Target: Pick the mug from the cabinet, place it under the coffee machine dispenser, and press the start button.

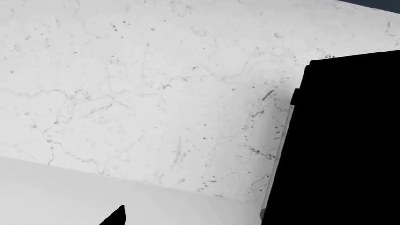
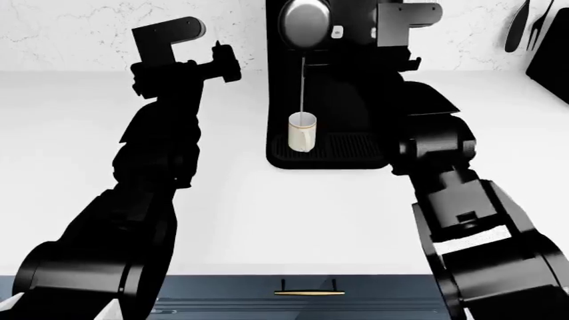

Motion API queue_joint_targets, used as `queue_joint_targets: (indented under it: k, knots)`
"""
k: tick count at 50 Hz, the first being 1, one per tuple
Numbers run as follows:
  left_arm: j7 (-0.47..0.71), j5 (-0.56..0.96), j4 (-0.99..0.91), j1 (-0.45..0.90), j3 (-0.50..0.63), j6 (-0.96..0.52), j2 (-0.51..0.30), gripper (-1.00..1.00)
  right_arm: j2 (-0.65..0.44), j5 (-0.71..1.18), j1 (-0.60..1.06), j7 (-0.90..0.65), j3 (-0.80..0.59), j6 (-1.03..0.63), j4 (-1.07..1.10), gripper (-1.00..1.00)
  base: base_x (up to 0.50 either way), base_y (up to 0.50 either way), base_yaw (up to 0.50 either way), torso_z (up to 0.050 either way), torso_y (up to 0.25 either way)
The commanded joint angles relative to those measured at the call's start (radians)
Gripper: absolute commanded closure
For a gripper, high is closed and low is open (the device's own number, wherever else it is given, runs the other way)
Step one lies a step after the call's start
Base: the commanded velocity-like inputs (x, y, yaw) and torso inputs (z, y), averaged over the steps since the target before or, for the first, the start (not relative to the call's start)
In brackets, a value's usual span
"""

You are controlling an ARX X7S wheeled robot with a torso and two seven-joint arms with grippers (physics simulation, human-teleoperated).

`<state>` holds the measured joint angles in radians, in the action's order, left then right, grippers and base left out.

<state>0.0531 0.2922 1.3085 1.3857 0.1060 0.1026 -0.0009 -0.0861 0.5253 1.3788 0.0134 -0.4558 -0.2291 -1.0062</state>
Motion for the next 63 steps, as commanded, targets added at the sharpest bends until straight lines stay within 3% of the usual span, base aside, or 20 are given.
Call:
queue_joint_targets:
  k: [1, 13, 17, 21, 25, 29, 30, 39, 47, 57, 59, 63]
  knots:
    - [0.002, -0.002, 0.0, 0.0, -0.004, 0.0, 0.0, -1.0, -0.111, 0.043, -0.166, -0.085, 0.049, -0.208, 0.43, 1.0, 0.0, 0.0, 0.0, 0.0, 0.0]
    - [0.012, 0.0, 0.0, -0.001, -0.003, 0.032, 0.0, -1.0, -0.24, 0.185, -0.337, -0.201, 0.117, -0.384, 0.881, 1.0, 0.0, 0.0, 0.0, 0.0, 0.0]
    - [-0.03, 0.108, -0.004, 0.02, 0.081, 0.095, 0.0, -1.0, -0.277, 0.233, -0.38, -0.242, 0.155, -0.412, 1.022, 1.0, 0.0, 0.0, 0.0, 0.0, 0.0]
    - [0.118, 0.218, -0.56, -0.208, 0.088, -0.302, -0.11, -1.0, -0.306, 0.276, -0.408, -0.278, 0.194, -0.424, 1.151, 1.0, 0.0, 0.0, 0.0, 0.0, 0.003]
    - [0.229, 0.28, -1.12, -0.313, 0.081, -0.474, -0.183, -1.0, -0.335, 0.309, -0.436, -0.326, 0.225, -0.444, 1.27, 1.0, 0.0, 0.0, 0.0, 0.0, 0.0]
    - [0.326, 0.33, -1.384, -0.395, 0.07, -0.602, -0.248, -1.0, -0.364, 0.34, -0.483, -0.371, 0.256, -0.458, 1.381, 1.0, 0.0, 0.0, 0.0, 0.0, 0.0]
    - [0.344, 0.337, -1.428, -0.409, 0.069, -0.623, -0.26, -1.0, -0.371, 0.347, -0.496, -0.383, 0.265, -0.459, 1.407, -1.0, 0.0, 0.0, 0.0, 0.0, 0.0]
    - [0.456, 0.385, -1.76, -0.489, 0.059, -0.754, -0.354, -1.0, -0.423, 0.414, -0.576, -0.478, 0.349, -0.465, 1.622, -1.0, 0.0, 0.0, 0.0, 0.0, 0.0]
    - [0.49, 0.408, -1.878, -0.542, 0.049, -0.795, -0.401, -1.0, -0.461, 0.431, -0.647, -0.554, 0.406, -0.449, 1.807, -1.0, 0.0, 0.0, 0.0, 0.0, 0.0]
    - [0.548, 0.498, -2.09, -0.665, -0.051, -0.823, -0.473, -1.0, -0.535, 0.514, -0.727, -0.703, 0.511, -0.447, 2.044, -1.0, 0.0, 0.0, 0.0, 0.0, 0.0]
    - [0.554, 0.515, -2.143, -0.703, -0.082, -0.807, -0.487, -1.0, -0.652, 0.512, -0.747, -0.78, 0.425, -0.291, 2.053, -1.0, 0.0, 0.0, 0.0, 0.0, 0.0]
    - [0.546, 0.547, -2.23, -0.798, -0.164, -0.742, -0.504, -1.0, -0.992, 0.412, -0.701, -1.004, 0.05, 0.145, 2.053, -1.0, 0.0, 0.0, 0.0, 0.0, 0.0]
